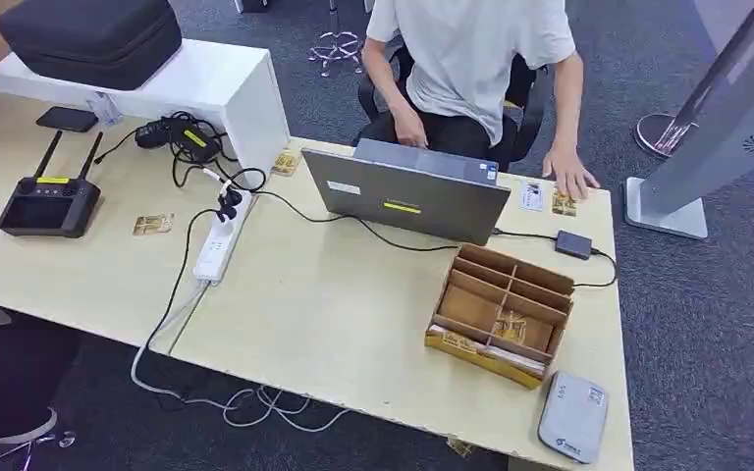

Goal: Pass the card to the sensor for recognition and then transmit it.

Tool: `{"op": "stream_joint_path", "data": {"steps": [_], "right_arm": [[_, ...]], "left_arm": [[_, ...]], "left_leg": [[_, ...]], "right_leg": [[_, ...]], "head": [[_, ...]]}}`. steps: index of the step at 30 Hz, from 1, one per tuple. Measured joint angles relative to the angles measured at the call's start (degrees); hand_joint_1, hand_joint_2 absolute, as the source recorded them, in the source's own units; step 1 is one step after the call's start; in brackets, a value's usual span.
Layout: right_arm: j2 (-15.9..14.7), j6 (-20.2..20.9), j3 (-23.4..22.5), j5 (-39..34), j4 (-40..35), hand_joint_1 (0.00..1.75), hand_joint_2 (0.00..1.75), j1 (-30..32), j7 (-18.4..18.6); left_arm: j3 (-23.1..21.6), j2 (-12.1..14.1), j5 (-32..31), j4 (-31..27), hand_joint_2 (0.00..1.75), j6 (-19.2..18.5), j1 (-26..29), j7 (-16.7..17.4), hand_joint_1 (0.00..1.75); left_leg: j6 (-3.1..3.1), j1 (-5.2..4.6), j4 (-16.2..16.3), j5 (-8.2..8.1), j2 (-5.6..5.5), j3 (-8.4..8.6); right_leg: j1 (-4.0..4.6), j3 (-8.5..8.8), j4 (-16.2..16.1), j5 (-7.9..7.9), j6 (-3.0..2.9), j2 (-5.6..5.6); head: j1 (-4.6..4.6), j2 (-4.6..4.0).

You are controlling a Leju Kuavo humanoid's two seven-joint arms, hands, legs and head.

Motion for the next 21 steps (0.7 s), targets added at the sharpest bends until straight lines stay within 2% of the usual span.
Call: {"op": "stream_joint_path", "data": {"steps": [3,7,11,14,16,17,21], "right_arm": [[-1.86,-0.3,-4.54,1.19,0.61,0.0,1.75,4.93,-0.32],[-3.38,0.02,-7.92,2.82,0.87,0.0,1.75,7.31,0.85],[-4.15,1.12,-10.33,3.05,1.09,0.0,1.75,10.18,3.15],[-4.09,0.79,-14.86,0.09,2.0,0.0,1.75,15.87,1.38],[-2.47,0.7,-18.64,0.09,4.21,0.0,1.75,19.53,1.76],[-1.3,0.83,-20.09,0.83,5.21,0.0,1.75,20.98,3.12],[6.24,3.9,-24.28,5.01,8.88,0.0,1.75,25.28,8.45]], "left_arm": [[0.57,0.02,0.05,0.0,1.75,0.09,-0.06,0.04,0.0],[1.29,0.02,0.05,0.0,1.75,0.09,-0.1,0.04,0.0],[1.66,-0.02,0.46,0.0,1.75,0.64,-0.12,0.15,0.0],[2.43,-0.26,1.16,0.0,1.75,1.2,-0.12,0.5,0.0],[3.02,-0.42,1.44,0.0,1.75,1.73,-0.12,1.01,0.0],[3.17,-0.5,1.49,0.0,1.75,1.99,-0.13,1.25,0.0],[3.94,-0.9,1.05,0.0,1.75,2.86,-0.25,2.41,0.0]], "left_leg": [[-0.04,-0.03,-0.04,-0.25,0.65,0.18],[-0.06,-0.02,-0.05,-0.28,1.07,0.37],[-0.07,-0.02,-0.03,-0.27,1.02,0.47],[-0.07,0.0,-0.05,-0.27,0.53,0.48],[-0.08,0.04,-0.09,-0.34,0.41,0.47],[-0.16,0.09,-0.11,-0.42,0.45,0.49],[-0.27,0.12,-0.17,-0.67,0.93,0.78]], "right_leg": [[-0.05,-0.04,0.01,-0.02,-0.04,0.67],[-0.05,-0.09,0.01,0.0,-0.06,1.1],[-0.03,-0.03,-0.01,-0.01,-0.05,1.0],[-0.02,0.2,-0.07,-0.2,0.06,0.52],[0.04,0.29,-0.06,-0.28,-0.04,0.41],[0.1,0.31,-0.06,-0.31,-0.09,0.41],[0.13,0.37,-0.04,-0.42,-0.28,0.9]], "head": [[-0.07,0.0],[-0.07,0.0],[-0.07,0.0],[0.02,0.0],[0.02,0.0],[0.02,0.0],[0.0,0.0]]}}
